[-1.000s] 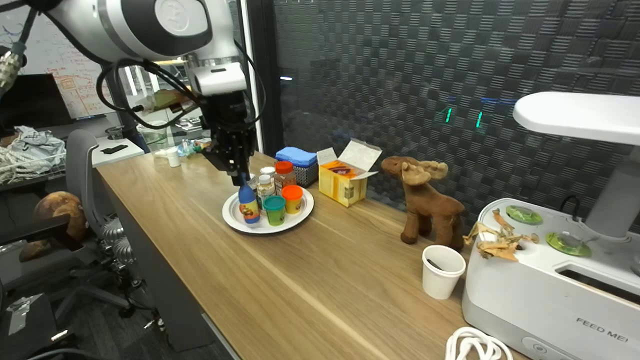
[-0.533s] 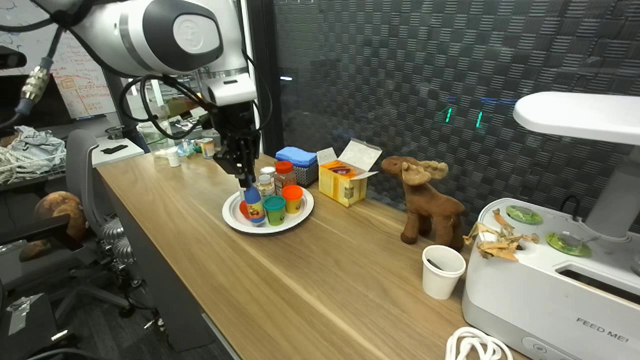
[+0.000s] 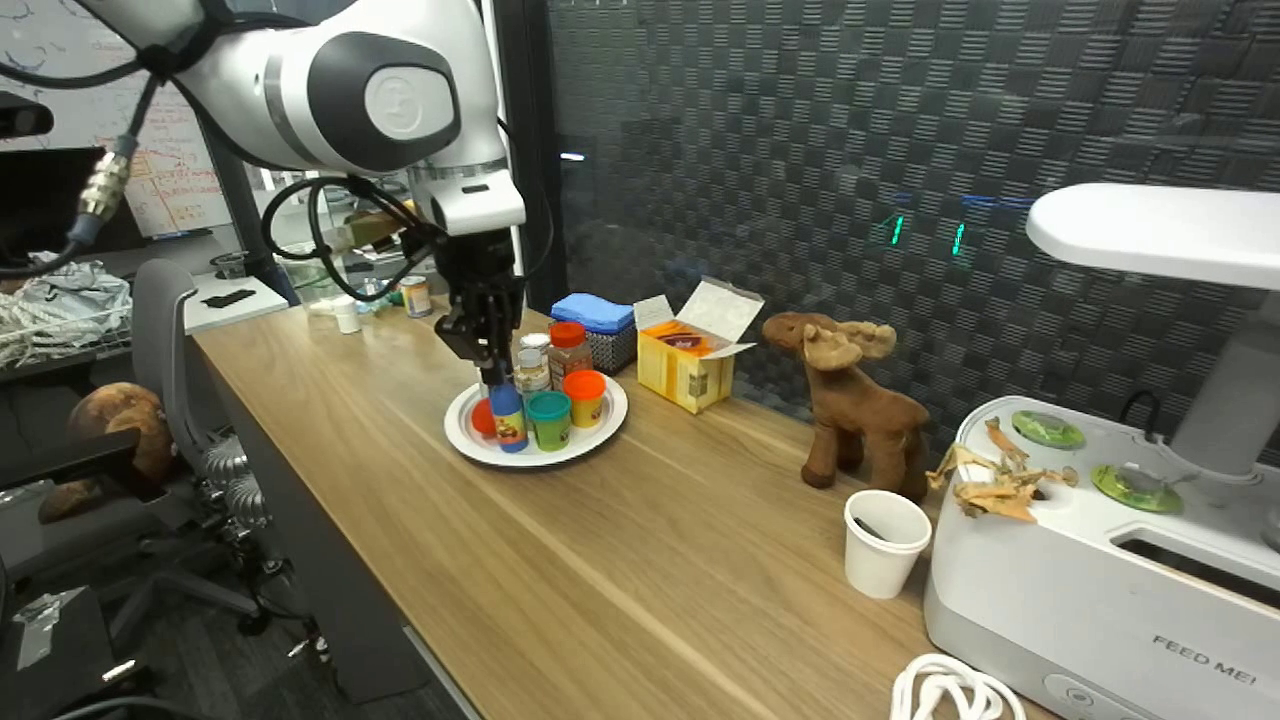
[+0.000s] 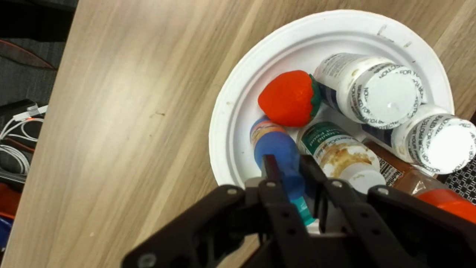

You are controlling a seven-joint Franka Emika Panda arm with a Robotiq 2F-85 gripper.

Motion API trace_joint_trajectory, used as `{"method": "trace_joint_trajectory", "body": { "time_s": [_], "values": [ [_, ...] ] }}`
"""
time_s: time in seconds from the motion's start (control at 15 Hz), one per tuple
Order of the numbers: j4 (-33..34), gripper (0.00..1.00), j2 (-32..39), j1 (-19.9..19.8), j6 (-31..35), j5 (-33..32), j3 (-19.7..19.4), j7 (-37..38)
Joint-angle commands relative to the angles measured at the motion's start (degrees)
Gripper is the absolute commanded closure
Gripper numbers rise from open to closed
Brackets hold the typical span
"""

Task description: Gather all the objects surrounding the white plate and arrange them on the plate

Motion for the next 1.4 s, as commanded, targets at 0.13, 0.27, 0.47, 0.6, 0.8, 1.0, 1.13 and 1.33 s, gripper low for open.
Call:
{"method": "trace_joint_trajectory", "body": {
  "time_s": [0.13, 0.27, 0.47, 0.6, 0.8, 1.0, 1.13, 1.33],
  "values": [
    [0.8, 0.55, 0.4, 0.7, 0.8, 2.5, -0.8, -2.5],
    [0.3, 0.41, -0.3, 0.8, 1.0, 2.2, -1.0, -2.1],
    [-0.1, 0.18, -2.0, 1.1, 0.7, 0.9, -1.5, -1.0],
    [-0.3, 0.03, -4.1, 1.2, -0.5, 0.0, -1.7, -1.2],
    [0.5, 0.0, -8.4, 0.5, -7.6, 1.3, -0.8, -6.6],
    [1.3, 0.0, -13.5, 0.2, -15.1, 1.8, -0.2, -13.4],
    [1.9, 0.0, -16.5, 0.3, -19.9, 0.6, 0.3, -17.1],
    [1.2, 0.0, -20.4, 0.4, -24.6, 0.9, 1.2, -25.9]
  ]
}}
